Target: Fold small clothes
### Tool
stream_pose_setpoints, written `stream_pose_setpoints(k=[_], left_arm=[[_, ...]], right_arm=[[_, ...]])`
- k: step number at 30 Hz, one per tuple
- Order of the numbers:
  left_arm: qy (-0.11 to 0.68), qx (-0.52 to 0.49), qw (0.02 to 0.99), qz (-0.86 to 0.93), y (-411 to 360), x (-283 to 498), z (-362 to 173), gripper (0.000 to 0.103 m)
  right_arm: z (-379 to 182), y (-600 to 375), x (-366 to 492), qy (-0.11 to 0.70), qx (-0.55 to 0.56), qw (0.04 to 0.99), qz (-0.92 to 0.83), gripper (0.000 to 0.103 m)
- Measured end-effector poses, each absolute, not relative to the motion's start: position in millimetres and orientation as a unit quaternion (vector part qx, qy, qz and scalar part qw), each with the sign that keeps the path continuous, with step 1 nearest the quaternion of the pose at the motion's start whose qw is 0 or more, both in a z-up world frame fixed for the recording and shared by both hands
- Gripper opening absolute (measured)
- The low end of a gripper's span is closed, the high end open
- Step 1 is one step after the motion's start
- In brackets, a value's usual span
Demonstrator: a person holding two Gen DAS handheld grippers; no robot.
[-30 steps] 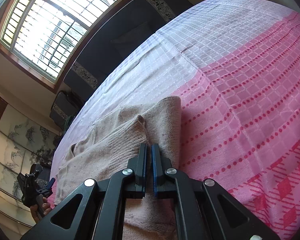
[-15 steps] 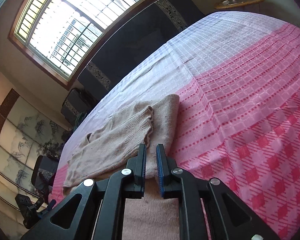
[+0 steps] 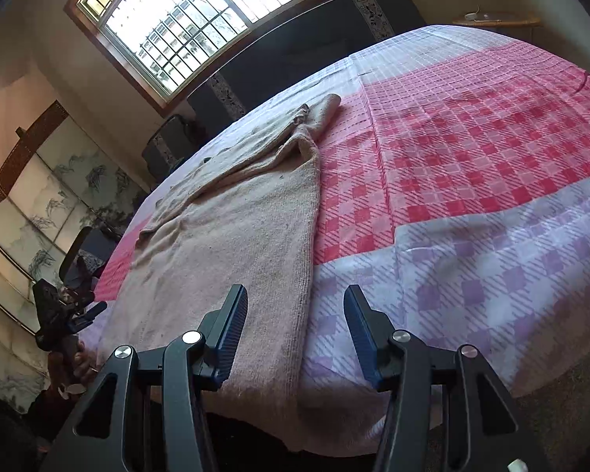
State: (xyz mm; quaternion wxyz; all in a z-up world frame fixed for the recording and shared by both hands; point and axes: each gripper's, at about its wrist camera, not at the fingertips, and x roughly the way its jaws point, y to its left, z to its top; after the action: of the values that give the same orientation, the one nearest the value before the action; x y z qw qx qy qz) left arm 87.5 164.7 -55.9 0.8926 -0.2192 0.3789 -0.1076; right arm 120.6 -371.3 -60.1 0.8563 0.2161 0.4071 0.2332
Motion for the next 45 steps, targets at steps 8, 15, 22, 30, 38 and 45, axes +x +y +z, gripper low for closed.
stream_pose_setpoints(k=[8, 15, 22, 30, 38, 45], left_arm=[[0.386, -0.209, 0.893, -0.103, 165.2, 57.7, -60.2, 0.097], [0.395, -0.275, 0.866, -0.135, 182.0, 36.1, -74.9, 0.097], [0.385, -0.366, 0.810, -0.248, 184.7, 22.6, -86.2, 0.097], [0.370, -0.397, 0.785, -0.298, 187.1, 16.3, -93.6, 0.097], [0.384, -0.362, 0.797, -0.294, 165.0, 24.3, -87.9, 0.097], [0.389, -0.320, 0.832, -0.234, 160.7, 26.9, -87.8, 0.008]], right_arm=[[-73.9, -356.5, 97.6, 0.397, 0.210, 0.856, 0.254, 0.049], [-79.4, -355.2, 94.9, 0.384, 0.249, 0.844, 0.278, 0.050], [-92.4, -359.0, 96.6, 0.389, 0.324, 0.799, 0.324, 0.050], [-107.1, -352.1, 90.7, 0.405, 0.361, 0.752, 0.374, 0.050], [-114.3, -337.5, 89.0, 0.421, 0.318, 0.768, 0.363, 0.028], [-114.2, -335.8, 87.0, 0.422, 0.315, 0.775, 0.349, 0.010]])
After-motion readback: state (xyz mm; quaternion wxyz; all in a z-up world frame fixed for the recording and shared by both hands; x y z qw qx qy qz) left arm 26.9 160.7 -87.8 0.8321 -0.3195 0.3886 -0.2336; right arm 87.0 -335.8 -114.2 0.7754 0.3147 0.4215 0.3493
